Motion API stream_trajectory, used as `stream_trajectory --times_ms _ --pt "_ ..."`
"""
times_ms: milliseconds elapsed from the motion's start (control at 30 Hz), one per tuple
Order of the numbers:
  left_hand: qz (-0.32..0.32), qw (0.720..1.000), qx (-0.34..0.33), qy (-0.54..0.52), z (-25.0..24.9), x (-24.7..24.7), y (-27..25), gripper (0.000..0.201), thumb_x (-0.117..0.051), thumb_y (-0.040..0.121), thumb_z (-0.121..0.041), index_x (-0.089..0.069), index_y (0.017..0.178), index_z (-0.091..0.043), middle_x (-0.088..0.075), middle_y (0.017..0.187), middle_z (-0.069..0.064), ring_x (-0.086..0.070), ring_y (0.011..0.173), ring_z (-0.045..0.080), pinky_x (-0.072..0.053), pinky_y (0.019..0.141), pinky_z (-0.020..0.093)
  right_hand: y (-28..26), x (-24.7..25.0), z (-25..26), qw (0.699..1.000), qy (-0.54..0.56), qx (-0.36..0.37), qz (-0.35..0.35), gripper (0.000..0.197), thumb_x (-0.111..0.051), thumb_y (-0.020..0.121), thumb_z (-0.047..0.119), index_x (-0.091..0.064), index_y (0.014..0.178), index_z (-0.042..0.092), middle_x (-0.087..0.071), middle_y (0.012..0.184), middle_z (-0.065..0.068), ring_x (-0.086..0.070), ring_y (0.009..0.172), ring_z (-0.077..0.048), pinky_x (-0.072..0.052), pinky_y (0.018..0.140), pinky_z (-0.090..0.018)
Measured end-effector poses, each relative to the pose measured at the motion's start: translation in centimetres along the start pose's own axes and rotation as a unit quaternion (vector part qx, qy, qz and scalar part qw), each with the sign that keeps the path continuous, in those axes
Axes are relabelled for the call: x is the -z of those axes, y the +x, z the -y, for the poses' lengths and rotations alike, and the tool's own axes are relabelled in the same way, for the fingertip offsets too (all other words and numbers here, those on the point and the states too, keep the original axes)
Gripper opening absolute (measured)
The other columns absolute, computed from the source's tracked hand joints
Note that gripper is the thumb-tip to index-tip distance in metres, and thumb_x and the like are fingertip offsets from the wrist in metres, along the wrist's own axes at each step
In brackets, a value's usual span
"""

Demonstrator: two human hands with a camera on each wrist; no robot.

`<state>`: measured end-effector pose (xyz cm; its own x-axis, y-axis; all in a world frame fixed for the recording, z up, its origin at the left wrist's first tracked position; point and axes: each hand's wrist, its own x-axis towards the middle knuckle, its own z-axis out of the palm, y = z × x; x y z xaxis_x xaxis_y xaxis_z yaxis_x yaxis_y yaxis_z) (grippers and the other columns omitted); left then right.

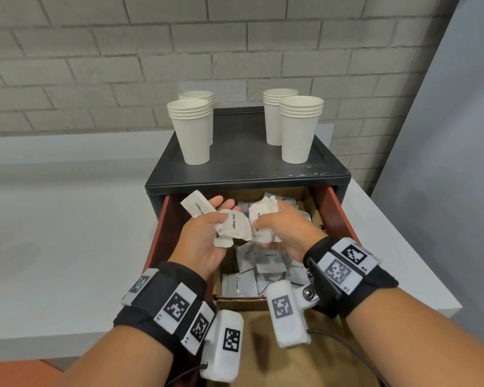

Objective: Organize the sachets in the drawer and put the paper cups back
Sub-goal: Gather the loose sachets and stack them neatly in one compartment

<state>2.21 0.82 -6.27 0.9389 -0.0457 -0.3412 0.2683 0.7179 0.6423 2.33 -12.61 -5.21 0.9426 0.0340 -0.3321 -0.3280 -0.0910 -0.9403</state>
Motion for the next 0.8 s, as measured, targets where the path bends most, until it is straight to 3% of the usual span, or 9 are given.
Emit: stream_trajectory --times_ms 100,167,233,333,467,567,700,800 --pt "0.0 1.0 -0.005 0.007 0.03 0.01 -0.03 0.035 -0.042 0.089 0.014 -0.056 0.099 -0.016 -0.06 0.107 0.011 -0.058 0.104 0.027 -0.048 0.086 0.041 -0.25 -0.02 0.15 0.999 0.037 -0.026 -0.001 0.023 -0.058 0.091 0.023 -0.052 0.113 0.019 -0.063 0.106 -0.01 -0.061 0.08 -0.017 -0.049 0.054 -0.024" --pt "0.008 1.0 -0.006 0.018 0.11 -0.06 -0.11 0.033 -0.043 0.088 0.014 -0.056 0.099 -0.015 -0.059 0.105 0.011 -0.059 0.097 0.026 -0.05 0.08 0.039 -0.52 -0.08 0.12 0.998 0.035 -0.037 0.041 0.028 -0.058 0.089 0.04 -0.056 0.109 0.021 -0.067 0.094 -0.003 -0.064 0.074 -0.014 -0.05 0.054 -0.023" --pt "0.013 0.999 -0.009 0.039 0.14 -0.09 -0.14 0.032 -0.045 0.087 0.014 -0.055 0.098 -0.014 -0.057 0.102 0.012 -0.059 0.092 0.026 -0.051 0.078 0.039 -0.7 -0.22 -0.02 0.996 0.031 -0.033 0.083 0.032 -0.058 0.087 0.047 -0.06 0.105 0.021 -0.068 0.085 0.002 -0.063 0.07 -0.011 -0.05 0.055 -0.021" --pt "0.01 0.998 -0.006 0.068 0.16 -0.08 -0.12 0.033 -0.048 0.085 0.017 -0.054 0.096 -0.013 -0.055 0.1 0.013 -0.059 0.09 0.026 -0.053 0.076 0.039 -0.74 -0.49 -0.42 0.995 0.019 -0.015 0.101 0.02 -0.065 0.085 0.032 -0.061 0.102 0.022 -0.068 0.082 0.004 -0.064 0.066 -0.008 -0.049 0.062 -0.021" --pt "0.001 0.996 0.012 0.093 0.2 -0.2 -0.25 0.03 -0.05 0.085 0.015 -0.054 0.093 -0.014 -0.053 0.102 0.013 -0.058 0.092 0.03 -0.053 0.07 0.038 -0.48 -0.58 -0.77 0.996 0.023 -0.007 0.085 0.033 -0.064 0.085 0.008 -0.057 0.116 0.016 -0.068 0.095 -0.002 -0.066 0.077 -0.014 -0.051 0.072 -0.028" --pt "0.005 0.997 0.019 0.08 0.05 -0.34 -0.38 0.027 -0.048 0.087 0.014 -0.054 0.092 -0.012 -0.054 0.099 0.014 -0.058 0.087 0.03 -0.052 0.068 0.038 -0.44 -0.65 -0.72 0.996 0.034 -0.006 0.082 0.03 -0.062 0.086 0.005 -0.056 0.112 0.018 -0.067 0.095 -0.003 -0.065 0.078 -0.014 -0.049 0.069 -0.028" --pt "-0.007 0.997 0.025 0.068 -0.1 -0.18 -0.21 0.026 -0.047 0.089 0.012 -0.055 0.093 -0.013 -0.055 0.101 0.014 -0.058 0.087 0.03 -0.053 0.071 0.04 -0.34 -0.67 -0.62 0.997 0.036 0.002 0.071 0.028 -0.061 0.087 0.005 -0.054 0.108 0.021 -0.065 0.109 -0.006 -0.063 0.088 -0.018 -0.049 0.064 -0.026" --pt "-0.007 0.997 0.029 0.072 -0.15 0.02 -0.06 0.026 -0.048 0.089 0.011 -0.055 0.097 -0.013 -0.057 0.103 0.013 -0.061 0.088 0.029 -0.053 0.067 0.039 -0.26 -0.66 -0.55 0.997 0.039 0.012 0.062 0.029 -0.061 0.086 0.005 -0.054 0.108 0.021 -0.064 0.114 -0.009 -0.062 0.093 -0.02 -0.049 0.061 -0.025"
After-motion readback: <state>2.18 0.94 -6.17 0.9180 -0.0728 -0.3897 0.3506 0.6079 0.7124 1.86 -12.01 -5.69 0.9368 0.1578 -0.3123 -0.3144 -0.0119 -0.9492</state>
